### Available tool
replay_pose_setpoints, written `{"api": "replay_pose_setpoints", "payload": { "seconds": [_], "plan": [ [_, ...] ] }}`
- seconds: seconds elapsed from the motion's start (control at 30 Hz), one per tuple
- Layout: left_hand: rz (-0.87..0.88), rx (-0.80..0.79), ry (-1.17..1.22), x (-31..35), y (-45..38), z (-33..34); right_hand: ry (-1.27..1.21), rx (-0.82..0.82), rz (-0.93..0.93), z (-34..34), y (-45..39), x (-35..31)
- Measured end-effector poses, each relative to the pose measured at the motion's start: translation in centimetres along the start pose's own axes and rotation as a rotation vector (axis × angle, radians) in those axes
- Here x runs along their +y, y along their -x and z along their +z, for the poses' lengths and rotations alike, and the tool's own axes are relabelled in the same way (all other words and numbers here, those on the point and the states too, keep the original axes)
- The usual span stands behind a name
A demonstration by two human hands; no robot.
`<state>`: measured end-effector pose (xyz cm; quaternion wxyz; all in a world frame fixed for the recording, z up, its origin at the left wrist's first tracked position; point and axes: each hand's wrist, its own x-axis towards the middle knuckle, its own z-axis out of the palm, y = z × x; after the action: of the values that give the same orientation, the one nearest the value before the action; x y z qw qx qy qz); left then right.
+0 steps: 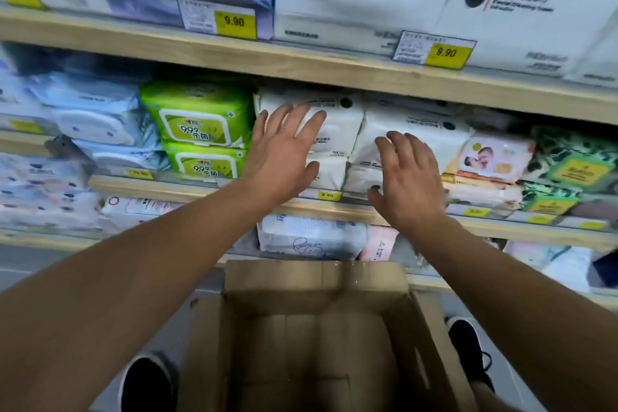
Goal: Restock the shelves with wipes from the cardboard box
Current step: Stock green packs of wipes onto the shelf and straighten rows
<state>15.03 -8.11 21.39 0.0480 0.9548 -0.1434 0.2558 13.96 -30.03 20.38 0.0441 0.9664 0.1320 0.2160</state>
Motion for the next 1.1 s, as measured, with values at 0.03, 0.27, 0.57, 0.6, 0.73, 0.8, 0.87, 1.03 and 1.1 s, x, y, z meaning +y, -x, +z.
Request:
{"api": "replay_pose_setpoints", "payload": {
  "seconds": [0.03, 0.27, 0.57, 0.6, 0.73, 0.8, 0.87, 1.03, 1.1],
  "plan": [
    [-0.025, -0.024, -0.018, 0.8, -0.7, 0.3, -0.002, 0.001, 0.010, 0.1, 0.0, 1.0],
    [-0.254, -0.164, -0.124, 0.9, -5.3, 2.8, -0.069, -0.046, 0.151, 1.9, -3.7, 3.6],
    [-0.137, -0.049, -0.101, -2.0, -5.3, 4.8, -0.087, 0.052, 0.182, 5.8, -5.1, 4.7],
    [-0.130, -0.040, -0.092, -2.0, -5.3, 4.8, -0.092, 0.062, 0.171, 5.9, -5.1, 4.9],
    [-0.067, -0.024, -0.082, -2.9, -5.6, 5.1, -0.111, 0.095, 0.137, 6.0, -5.3, 5.6],
    [-0.031, -0.011, -0.087, -3.6, -5.8, 5.2, -0.115, 0.077, 0.109, 6.0, -5.5, 6.1],
    [-0.017, 0.007, -0.088, -4.0, -5.7, 5.5, -0.106, 0.066, 0.107, 6.1, -5.8, 6.3],
    [-0.024, 0.000, -0.126, -3.4, -5.2, 5.4, -0.079, 0.106, 0.134, 6.6, -6.1, 5.4],
    [-0.045, -0.015, -0.138, -2.9, -5.1, 5.0, -0.070, 0.105, 0.122, 6.4, -6.1, 5.5]
  ]
}}
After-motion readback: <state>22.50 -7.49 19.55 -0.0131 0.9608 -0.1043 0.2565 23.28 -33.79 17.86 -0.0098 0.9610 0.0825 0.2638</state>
